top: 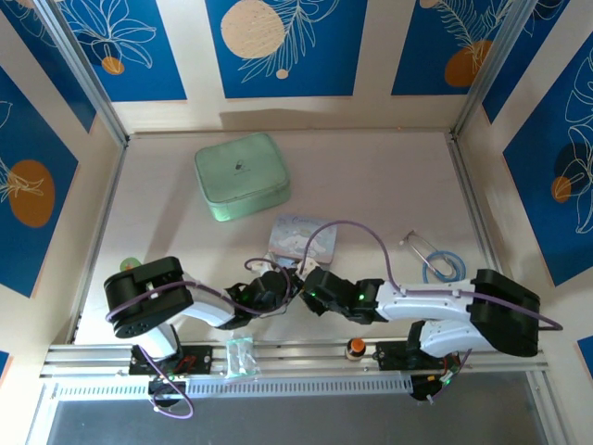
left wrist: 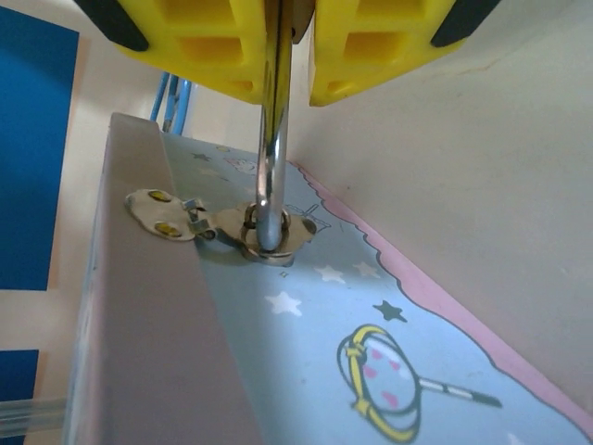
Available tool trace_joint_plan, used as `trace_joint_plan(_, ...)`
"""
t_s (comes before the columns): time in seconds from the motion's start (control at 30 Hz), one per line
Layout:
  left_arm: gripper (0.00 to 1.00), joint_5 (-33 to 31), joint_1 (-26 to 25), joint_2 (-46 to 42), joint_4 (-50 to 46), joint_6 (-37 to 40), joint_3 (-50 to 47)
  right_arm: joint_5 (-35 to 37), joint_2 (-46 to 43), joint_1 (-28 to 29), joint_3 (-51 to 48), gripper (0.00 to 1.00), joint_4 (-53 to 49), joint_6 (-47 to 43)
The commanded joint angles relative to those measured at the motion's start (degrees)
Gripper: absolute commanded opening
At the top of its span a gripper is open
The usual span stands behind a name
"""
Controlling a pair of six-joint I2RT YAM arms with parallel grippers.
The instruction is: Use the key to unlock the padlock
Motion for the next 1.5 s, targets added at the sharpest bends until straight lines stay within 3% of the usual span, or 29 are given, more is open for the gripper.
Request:
trace_joint_plan(0.0, 0.00, 1.5, -0.8, -1.0, 2.5, -0.7, 0.1, 7.0, 2.9, 1.0, 2.5, 0.24, -0.9, -1.0)
trace_joint_plan(0.17, 0.00, 1.5, -0.7, -0.9, 3.4, -1.4, -0.6, 4.8, 3.2, 0.3, 1.2, 0.11, 2.5, 0.9)
trace_joint_plan(0.43, 0.00, 2.0, -0.8, -1.5, 1.3, 0.6, -0.7, -24.4, -7.7, -12.1, -10.8, 0.06, 22.7, 7.3)
trace_joint_plan(0.77, 0.00, 1.1, -0.7, -2.4, 1.8, 1.9, -2.2, -36.6, -14.2, -21.4, -14.6, 0.07, 18.7, 8.4)
trace_joint_plan(0.9, 0.00, 1.4, -0.7, -2.4, 0.4, 2.5, -2.2, -38.0, -13.0, -21.7, -14.3, 0.14, 17.6, 9.1)
trace_joint_plan(1.0, 0.00, 1.9, -0.7, -2.1, -0.2, 3.1, -2.4, -38.8, -12.6, -21.6, -14.3, 0.26, 17.0, 9.8)
trace_joint_plan(1.13, 0.03, 3.4, -0.5, -2.0, -5.4, 5.2, -1.5, -36.2, -15.0, -21.7, -15.4, 0.36, 16.2, 11.2)
trace_joint_plan(1.3, 0.06, 7.9, 0.9, -0.4, -6.8, 8.7, -1.8, -31.2, -17.8, -21.8, -15.2, 0.38, 13.4, 13.2)
trace_joint_plan(1.47, 0.14, 11.9, 2.8, -2.7, -19.1, 16.5, 0.3, -28.5, -17.9, -21.7, -13.9, 0.36, 9.8, 13.3)
